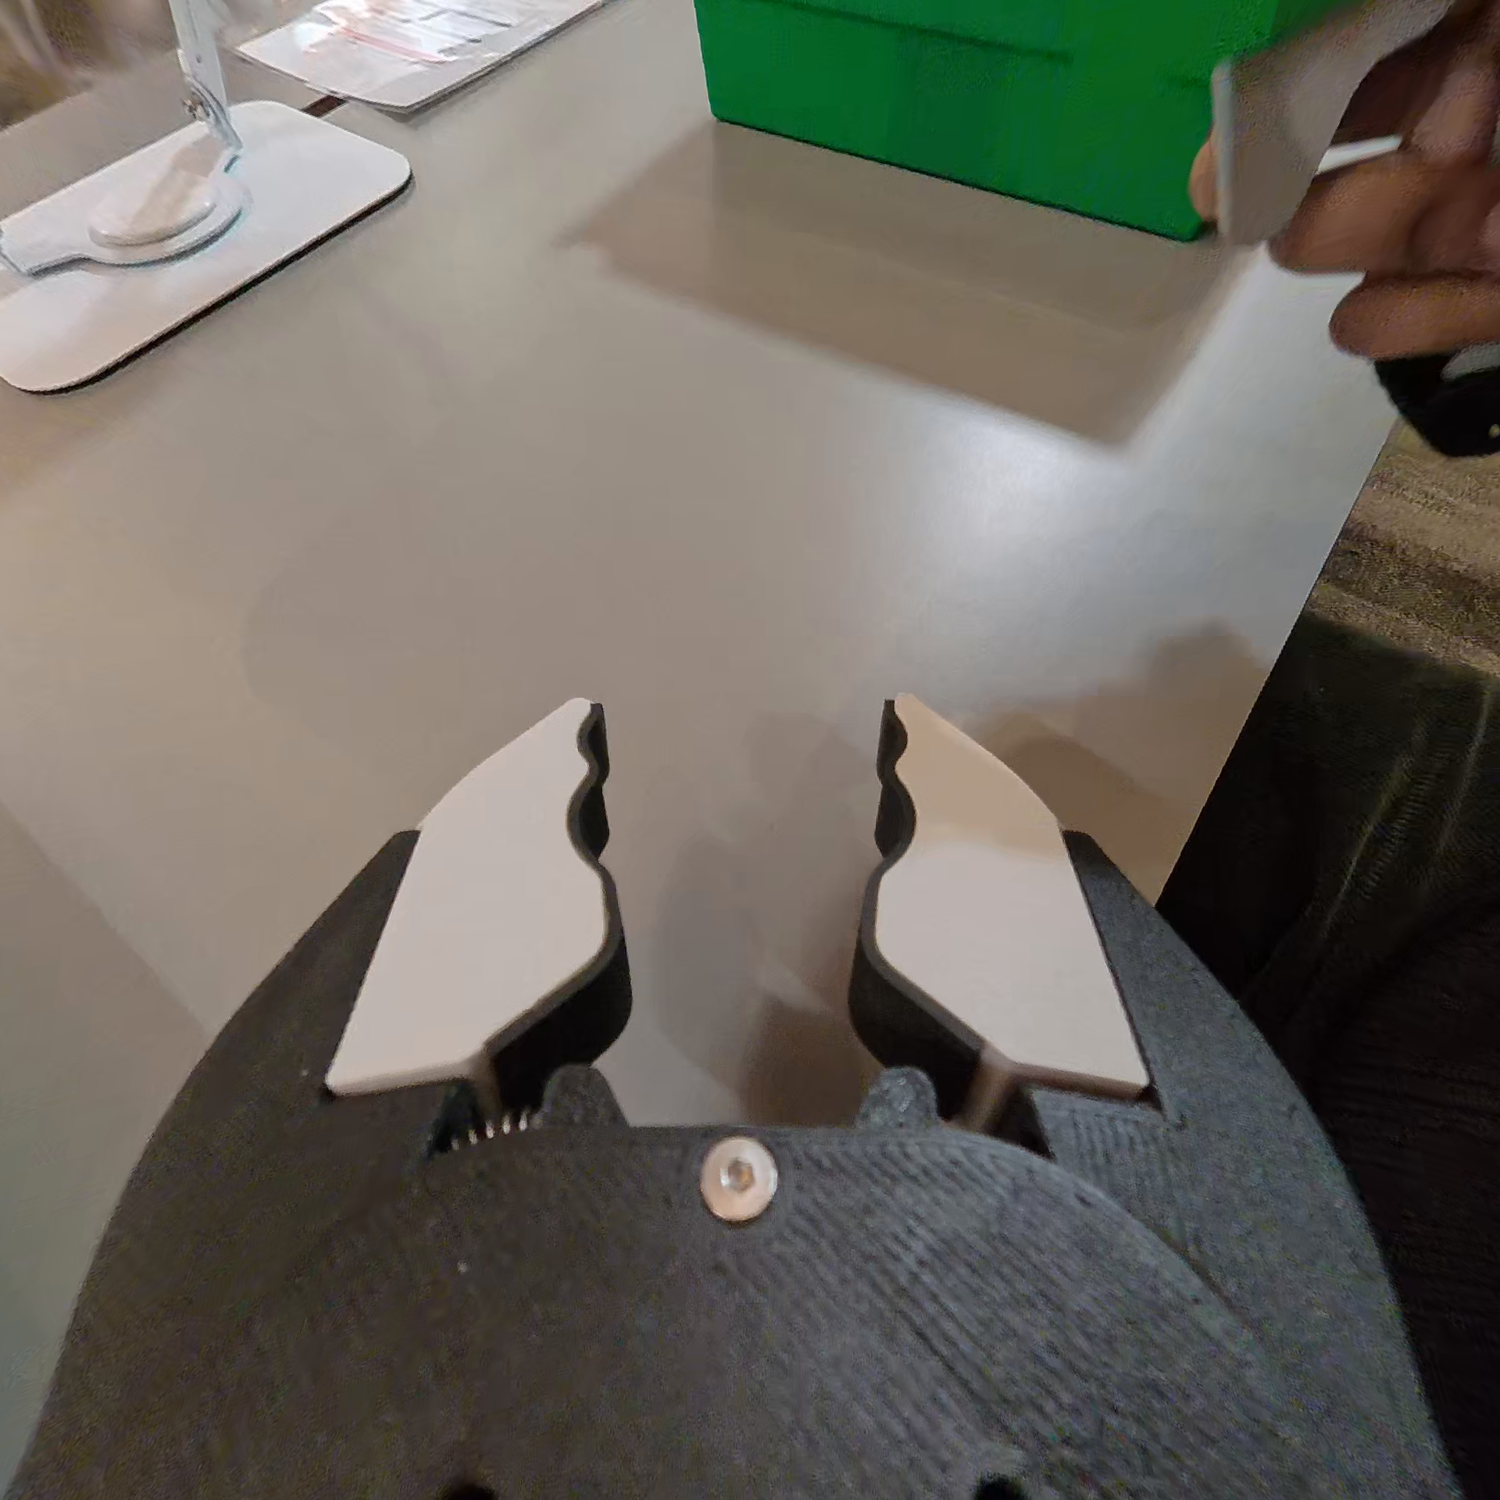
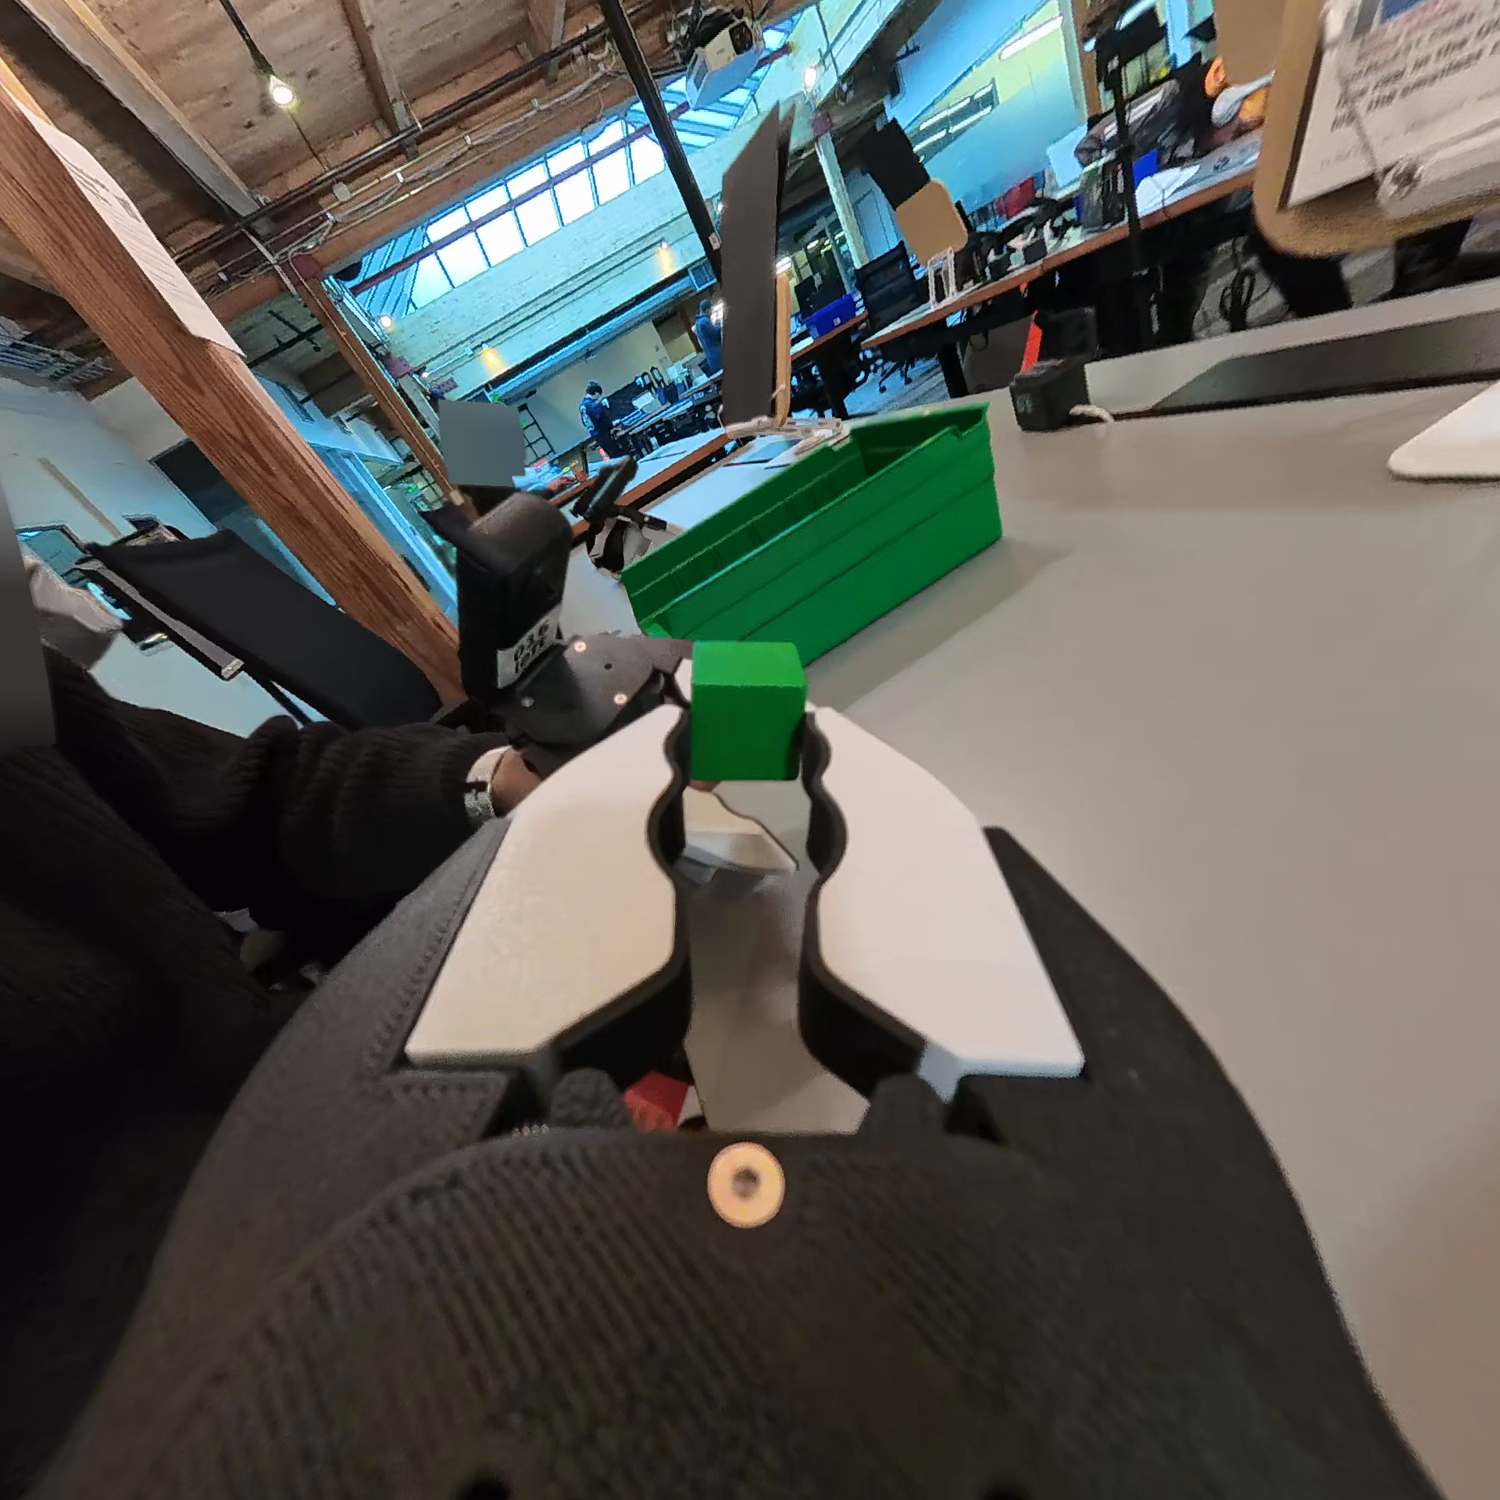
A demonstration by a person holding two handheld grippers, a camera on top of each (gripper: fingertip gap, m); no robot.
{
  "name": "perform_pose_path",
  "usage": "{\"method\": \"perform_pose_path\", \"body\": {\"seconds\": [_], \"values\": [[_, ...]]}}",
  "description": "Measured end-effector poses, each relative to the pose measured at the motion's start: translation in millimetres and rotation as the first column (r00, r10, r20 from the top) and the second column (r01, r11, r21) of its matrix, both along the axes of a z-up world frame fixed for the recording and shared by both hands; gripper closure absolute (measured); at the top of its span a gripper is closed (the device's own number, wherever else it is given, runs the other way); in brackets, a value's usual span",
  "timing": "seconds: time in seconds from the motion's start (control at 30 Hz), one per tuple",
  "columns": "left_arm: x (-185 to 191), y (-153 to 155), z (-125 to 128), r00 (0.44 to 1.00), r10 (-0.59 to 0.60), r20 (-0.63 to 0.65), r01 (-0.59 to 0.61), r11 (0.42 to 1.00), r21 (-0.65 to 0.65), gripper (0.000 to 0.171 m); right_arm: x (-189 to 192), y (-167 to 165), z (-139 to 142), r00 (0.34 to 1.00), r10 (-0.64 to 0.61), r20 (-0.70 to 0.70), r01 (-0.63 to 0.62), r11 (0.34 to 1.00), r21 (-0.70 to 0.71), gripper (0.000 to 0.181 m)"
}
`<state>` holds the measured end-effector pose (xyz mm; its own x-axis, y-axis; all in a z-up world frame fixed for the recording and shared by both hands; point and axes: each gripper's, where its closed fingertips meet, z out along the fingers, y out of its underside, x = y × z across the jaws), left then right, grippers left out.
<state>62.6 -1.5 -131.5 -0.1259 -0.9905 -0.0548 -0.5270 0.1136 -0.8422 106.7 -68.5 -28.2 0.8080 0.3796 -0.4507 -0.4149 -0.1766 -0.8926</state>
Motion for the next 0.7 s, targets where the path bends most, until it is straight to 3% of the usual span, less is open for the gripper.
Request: {"method": "perform_pose_path", "body": {"seconds": [0.33,0.5,0.6,0.7], "values": [[0,0,-2,1.0,0.003,-0.007,-0.003,1.0,-0.016,0.106,21,-9,14,0.999,-0.037,-0.024,0.037,0.999,0.025,0.155],[0,1,-1,1.0,0.005,-0.007,-0.005,1.0,-0.023,0.106,50,-21,42,0.981,-0.122,0.15,0.112,0.991,0.073,0.155],[0,1,0,1.0,0.007,0.005,-0.007,1.0,-0.025,0.107,96,-46,67,0.899,-0.26,0.352,0.234,0.965,0.115,0.155],[1,2,1,1.0,0.014,0.02,-0.013,0.999,-0.029,0.108,158,-77,81,0.742,-0.369,0.559,0.375,0.92,0.109,0.155]]}}
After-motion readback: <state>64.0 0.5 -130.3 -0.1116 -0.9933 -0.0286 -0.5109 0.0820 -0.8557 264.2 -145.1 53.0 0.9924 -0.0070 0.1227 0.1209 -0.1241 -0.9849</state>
